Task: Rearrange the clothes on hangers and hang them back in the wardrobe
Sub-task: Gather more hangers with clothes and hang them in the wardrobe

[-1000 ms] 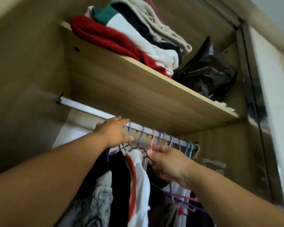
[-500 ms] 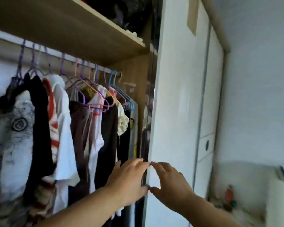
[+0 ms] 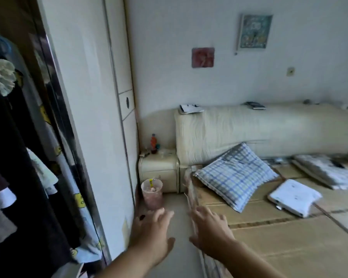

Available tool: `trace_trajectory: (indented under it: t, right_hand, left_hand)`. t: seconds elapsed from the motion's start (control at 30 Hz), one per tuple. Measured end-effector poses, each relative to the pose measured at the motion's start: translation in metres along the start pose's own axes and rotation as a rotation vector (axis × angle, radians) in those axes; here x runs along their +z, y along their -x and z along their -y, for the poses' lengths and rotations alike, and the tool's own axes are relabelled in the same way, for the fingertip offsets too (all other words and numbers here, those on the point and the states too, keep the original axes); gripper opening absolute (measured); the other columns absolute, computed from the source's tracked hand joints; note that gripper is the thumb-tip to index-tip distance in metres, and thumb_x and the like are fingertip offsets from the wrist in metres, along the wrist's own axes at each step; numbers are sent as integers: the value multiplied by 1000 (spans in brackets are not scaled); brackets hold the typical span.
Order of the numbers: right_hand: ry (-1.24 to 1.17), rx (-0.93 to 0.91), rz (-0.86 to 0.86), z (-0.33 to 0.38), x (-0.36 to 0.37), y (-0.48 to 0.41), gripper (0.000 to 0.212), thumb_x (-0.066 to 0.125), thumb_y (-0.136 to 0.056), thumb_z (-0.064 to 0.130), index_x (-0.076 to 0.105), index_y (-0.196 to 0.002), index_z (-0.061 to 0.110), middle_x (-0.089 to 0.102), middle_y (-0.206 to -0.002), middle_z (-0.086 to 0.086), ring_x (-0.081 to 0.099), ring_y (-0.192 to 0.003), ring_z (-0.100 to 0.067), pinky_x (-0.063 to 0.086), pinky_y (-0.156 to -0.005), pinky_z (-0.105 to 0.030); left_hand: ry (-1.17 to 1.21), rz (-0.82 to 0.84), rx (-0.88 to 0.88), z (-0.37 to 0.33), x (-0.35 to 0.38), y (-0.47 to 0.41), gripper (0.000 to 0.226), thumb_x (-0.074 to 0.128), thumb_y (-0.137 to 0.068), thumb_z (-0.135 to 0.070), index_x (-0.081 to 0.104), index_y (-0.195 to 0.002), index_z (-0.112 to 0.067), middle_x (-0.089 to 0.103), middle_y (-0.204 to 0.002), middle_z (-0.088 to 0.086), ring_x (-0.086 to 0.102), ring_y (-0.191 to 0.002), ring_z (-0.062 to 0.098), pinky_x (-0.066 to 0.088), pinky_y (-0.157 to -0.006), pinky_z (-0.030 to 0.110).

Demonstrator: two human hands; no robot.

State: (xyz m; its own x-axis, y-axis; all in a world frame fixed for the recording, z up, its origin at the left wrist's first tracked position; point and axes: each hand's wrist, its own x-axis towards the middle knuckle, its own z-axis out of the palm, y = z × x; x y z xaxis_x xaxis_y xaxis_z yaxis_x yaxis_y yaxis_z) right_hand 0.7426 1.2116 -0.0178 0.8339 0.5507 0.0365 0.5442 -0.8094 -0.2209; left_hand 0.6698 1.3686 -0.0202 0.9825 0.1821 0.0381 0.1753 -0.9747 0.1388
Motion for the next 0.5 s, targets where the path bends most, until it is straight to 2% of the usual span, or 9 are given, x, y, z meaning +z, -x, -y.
trace_trajectory:
  t: [0.1, 0.23, 0.5]
  right_hand:
    - [-36, 166, 16, 1, 20, 93, 60, 57, -79, 41, 36, -136, 37, 34, -143, 1, 39, -130, -24, 30, -104, -42]
    - [-28, 344, 30, -7, 23, 208, 60, 57, -83, 42, 35, -138, 38, 30, -148, 0, 37, -132, -25, 27, -108, -47]
    - [-44, 758, -138, -18, 8, 441, 58, 58, -87, 42, 34, -140, 39, 31, -150, 1, 37, -134, -21, 25, -112, -47]
  left_hand:
    - [7, 0, 133, -18, 11, 52, 66, 51, -85, -49, 24, -144, -38, 20, -155, -8, 21, -142, 12, 21, -113, 36]
    - [71, 70, 295, -60, 29, 118, 64, 52, -84, -52, 28, -143, -39, 26, -153, -7, 30, -139, 15, 28, -110, 34]
    - [143, 197, 740, -210, 41, 246, 57, 49, -89, -47, 29, -141, -36, 27, -153, -4, 30, -138, 18, 20, -112, 46]
